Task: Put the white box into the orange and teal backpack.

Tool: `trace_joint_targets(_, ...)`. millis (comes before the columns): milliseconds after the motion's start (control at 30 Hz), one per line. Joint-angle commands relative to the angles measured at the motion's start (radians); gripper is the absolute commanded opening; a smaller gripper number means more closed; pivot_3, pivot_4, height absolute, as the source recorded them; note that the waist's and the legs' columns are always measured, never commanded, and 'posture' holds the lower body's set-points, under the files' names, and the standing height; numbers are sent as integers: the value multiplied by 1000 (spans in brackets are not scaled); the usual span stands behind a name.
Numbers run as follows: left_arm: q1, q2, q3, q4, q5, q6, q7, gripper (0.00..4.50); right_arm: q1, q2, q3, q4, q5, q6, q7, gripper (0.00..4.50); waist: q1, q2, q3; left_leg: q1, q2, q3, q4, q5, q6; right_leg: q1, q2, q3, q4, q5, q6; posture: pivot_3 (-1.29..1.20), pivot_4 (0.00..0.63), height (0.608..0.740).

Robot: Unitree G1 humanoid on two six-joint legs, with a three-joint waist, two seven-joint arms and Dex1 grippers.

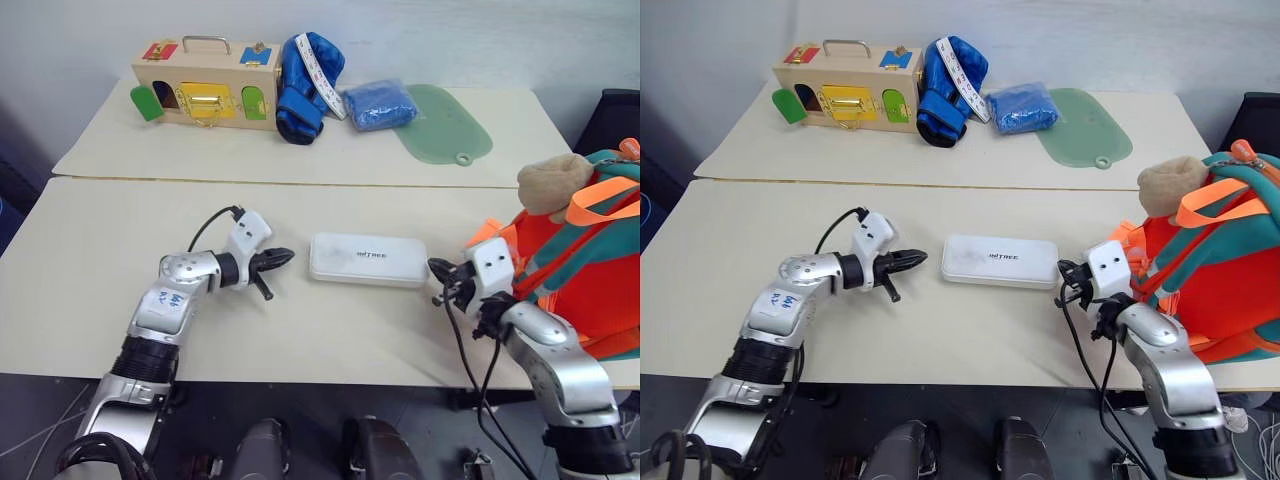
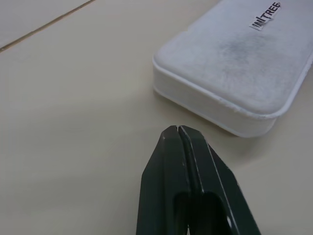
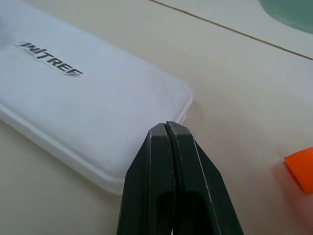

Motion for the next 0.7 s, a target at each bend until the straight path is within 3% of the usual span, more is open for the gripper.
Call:
trace_joint_targets(33, -23, -7, 11, -23, 12, 26, 30, 21, -48, 25, -3, 61, -49, -34, -43, 0, 0, 0, 0, 0, 0, 0, 0, 0, 0, 0, 0, 0, 0, 0, 0, 0, 150, 740)
trace_joint_targets(333, 8, -7, 9, -74, 2, 66, 19, 21, -94, 54, 9, 74, -64, 6, -29, 0, -5, 0, 0, 0, 0, 0, 0, 1, -1, 0, 0, 0, 1, 0, 0, 0, 150, 740)
trace_joint_targets(700, 76, 49, 13, -189, -41, 127, -53, 21, 18, 25, 6, -199, 20, 176, 49, 0, -14, 0, 0, 1, 1, -1, -2, 0, -1, 0, 0, 0, 0, 0, 0, 0, 150, 740)
